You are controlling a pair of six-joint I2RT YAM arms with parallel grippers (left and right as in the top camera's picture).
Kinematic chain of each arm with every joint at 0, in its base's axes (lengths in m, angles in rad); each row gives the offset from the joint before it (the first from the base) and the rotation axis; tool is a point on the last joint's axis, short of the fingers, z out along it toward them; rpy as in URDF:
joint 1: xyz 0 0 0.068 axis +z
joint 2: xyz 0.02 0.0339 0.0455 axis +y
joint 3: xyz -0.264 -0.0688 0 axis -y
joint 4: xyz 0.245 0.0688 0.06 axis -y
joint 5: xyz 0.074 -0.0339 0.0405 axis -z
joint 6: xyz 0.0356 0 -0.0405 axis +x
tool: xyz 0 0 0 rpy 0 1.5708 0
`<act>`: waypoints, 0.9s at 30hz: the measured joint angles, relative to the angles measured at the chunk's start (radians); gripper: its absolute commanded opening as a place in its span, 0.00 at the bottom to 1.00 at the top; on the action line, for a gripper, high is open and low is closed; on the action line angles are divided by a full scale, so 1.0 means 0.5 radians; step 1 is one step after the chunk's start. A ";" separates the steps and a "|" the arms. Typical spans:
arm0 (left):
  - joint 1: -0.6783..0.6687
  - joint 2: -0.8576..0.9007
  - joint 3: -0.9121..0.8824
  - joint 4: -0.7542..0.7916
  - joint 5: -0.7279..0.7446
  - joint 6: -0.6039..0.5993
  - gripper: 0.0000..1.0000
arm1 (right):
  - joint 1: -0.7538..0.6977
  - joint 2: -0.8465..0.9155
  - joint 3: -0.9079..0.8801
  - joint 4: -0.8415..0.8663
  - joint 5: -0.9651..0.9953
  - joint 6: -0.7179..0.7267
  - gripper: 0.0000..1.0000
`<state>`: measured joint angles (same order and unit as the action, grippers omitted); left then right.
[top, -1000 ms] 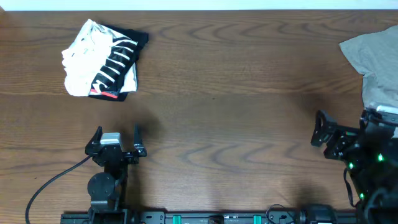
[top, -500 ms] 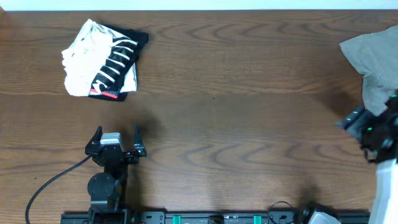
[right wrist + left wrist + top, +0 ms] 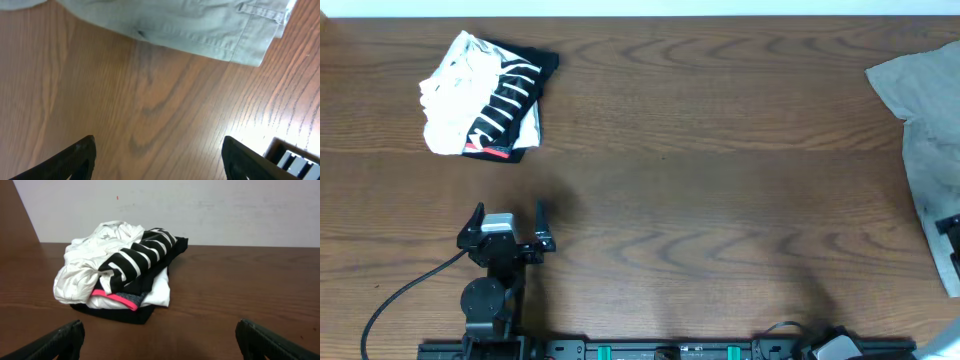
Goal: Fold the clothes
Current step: 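Move the right gripper right toward the khaki shorts' edge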
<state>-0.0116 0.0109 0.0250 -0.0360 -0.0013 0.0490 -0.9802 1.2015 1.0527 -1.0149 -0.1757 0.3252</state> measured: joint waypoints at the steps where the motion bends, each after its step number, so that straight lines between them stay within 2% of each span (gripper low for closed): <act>1: 0.000 0.000 0.000 0.001 0.000 -0.001 0.98 | -0.018 0.001 -0.029 0.028 0.000 0.008 0.76; 4: 0.000 0.000 0.000 0.000 0.000 0.000 0.98 | -0.083 0.005 -0.152 0.146 0.011 0.032 0.66; 8: 0.000 0.000 0.000 0.000 0.000 -0.001 0.98 | -0.160 0.032 -0.285 0.312 0.032 0.061 0.59; 20: 0.000 0.000 0.000 0.000 0.000 -0.001 0.98 | -0.246 0.346 -0.392 0.610 0.043 0.052 0.61; 27: 0.000 0.000 0.000 0.000 0.000 -0.001 0.98 | -0.322 0.536 -0.394 0.673 0.035 0.082 0.68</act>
<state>-0.0116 0.0109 0.0250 -0.0360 -0.0013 0.0486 -1.1412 1.4693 0.8558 -0.6785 -0.1581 0.3660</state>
